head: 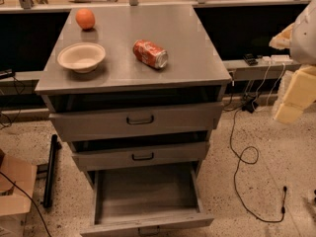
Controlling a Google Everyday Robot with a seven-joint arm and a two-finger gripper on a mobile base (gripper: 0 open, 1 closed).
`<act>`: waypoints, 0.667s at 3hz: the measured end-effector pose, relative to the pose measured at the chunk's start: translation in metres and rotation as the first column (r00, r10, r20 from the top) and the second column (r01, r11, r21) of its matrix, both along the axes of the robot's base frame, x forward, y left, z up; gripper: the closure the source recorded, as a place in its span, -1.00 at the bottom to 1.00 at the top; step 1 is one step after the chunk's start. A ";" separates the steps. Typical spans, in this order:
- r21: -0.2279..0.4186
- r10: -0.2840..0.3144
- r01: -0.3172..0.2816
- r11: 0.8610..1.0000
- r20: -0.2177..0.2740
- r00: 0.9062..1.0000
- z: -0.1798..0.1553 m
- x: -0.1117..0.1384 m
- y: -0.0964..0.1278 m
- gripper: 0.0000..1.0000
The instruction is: Place coke can into bottom drawer
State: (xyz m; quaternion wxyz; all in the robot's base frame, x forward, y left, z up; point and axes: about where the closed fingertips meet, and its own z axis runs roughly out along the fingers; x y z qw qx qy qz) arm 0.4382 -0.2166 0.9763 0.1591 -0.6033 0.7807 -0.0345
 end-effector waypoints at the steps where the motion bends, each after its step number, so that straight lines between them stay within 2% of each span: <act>1: 0.002 0.001 -0.001 1.000 0.010 1.000 0.002 0.001 0.002 -1.00; 2: 0.052 0.025 -0.026 0.998 0.038 0.999 -0.002 0.011 0.023 -1.00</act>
Offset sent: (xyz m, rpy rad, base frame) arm 0.0305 0.0628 -0.0126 0.1540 -0.0737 0.0756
